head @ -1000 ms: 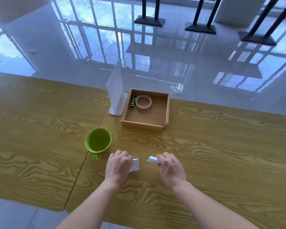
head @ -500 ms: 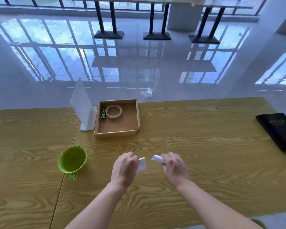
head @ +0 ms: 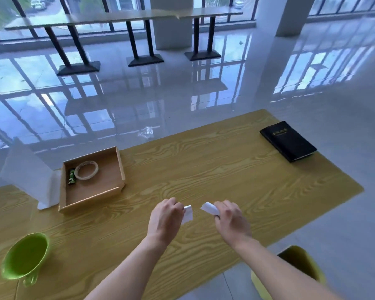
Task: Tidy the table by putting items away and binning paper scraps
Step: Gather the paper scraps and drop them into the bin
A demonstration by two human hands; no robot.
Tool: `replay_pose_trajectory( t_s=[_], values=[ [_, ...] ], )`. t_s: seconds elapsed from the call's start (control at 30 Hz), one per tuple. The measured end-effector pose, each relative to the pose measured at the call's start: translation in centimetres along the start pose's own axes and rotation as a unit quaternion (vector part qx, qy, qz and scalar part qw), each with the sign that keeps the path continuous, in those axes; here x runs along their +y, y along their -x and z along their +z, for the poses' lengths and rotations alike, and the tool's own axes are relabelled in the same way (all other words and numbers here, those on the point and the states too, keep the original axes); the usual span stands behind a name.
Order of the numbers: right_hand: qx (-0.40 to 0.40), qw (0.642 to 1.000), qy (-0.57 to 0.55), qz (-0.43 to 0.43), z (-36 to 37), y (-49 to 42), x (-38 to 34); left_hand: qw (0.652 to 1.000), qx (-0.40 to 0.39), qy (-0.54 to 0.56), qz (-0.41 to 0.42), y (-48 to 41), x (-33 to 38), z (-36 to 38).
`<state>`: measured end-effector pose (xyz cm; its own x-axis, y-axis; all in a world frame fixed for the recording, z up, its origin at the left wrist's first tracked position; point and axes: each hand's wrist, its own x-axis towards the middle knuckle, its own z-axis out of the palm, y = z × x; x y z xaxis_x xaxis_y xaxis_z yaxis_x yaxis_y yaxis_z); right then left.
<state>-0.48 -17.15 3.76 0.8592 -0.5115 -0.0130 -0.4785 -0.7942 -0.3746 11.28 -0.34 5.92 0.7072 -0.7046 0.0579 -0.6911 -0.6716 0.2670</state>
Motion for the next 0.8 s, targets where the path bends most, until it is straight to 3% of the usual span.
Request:
replay_pose_trajectory(
  t_s=[0.4, 0.8],
  values=[
    [0.061, 0.994, -0.008, 0.085, -7.6, 4.2, 18.2, 0.993, -0.047, -0.023, 0.105, -4.7, 18.9, 5.0],
    [0.108, 0.956, -0.037, 0.27, -11.1, 9.5, 30.9, 0.96, -0.093, 0.014, 0.265, -8.4, 33.1, 10.2]
  ],
)
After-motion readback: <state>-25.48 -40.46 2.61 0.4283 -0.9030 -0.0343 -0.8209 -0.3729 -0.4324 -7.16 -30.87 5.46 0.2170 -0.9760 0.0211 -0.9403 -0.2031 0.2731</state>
